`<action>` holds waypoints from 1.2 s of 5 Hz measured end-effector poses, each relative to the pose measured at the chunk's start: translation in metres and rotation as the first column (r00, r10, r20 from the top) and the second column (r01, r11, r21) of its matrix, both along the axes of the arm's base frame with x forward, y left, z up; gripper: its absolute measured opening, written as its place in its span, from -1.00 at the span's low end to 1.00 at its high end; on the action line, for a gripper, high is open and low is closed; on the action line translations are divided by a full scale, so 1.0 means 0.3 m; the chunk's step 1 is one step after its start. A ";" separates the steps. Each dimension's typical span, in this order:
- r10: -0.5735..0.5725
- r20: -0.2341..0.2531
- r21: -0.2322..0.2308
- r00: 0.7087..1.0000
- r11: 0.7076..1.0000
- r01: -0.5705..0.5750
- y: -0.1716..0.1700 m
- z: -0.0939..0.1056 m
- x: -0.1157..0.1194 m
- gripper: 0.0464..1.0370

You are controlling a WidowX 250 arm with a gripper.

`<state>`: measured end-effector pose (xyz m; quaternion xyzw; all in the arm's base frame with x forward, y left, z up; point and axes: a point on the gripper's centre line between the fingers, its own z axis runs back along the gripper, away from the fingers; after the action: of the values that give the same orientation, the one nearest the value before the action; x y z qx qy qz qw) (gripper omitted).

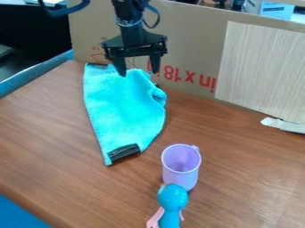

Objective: Unfold the cloth from top right to bottom left

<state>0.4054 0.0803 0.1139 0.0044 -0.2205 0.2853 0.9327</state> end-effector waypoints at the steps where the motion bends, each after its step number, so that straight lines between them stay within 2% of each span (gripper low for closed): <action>1: 0.036 0.030 -0.013 0.999 0.999 -0.036 -0.007 0.005 0.013 0.92; 3: 0.097 0.063 0.003 0.993 0.995 -0.097 -0.026 -0.029 0.026 0.92; 4: 0.122 0.070 -0.004 0.990 0.992 -0.122 -0.036 -0.049 0.020 0.92; 6: 0.122 0.088 0.004 0.989 0.992 -0.123 -0.061 -0.083 0.012 0.92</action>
<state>0.4090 0.0620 0.0890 0.0099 -0.2618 0.3408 0.9029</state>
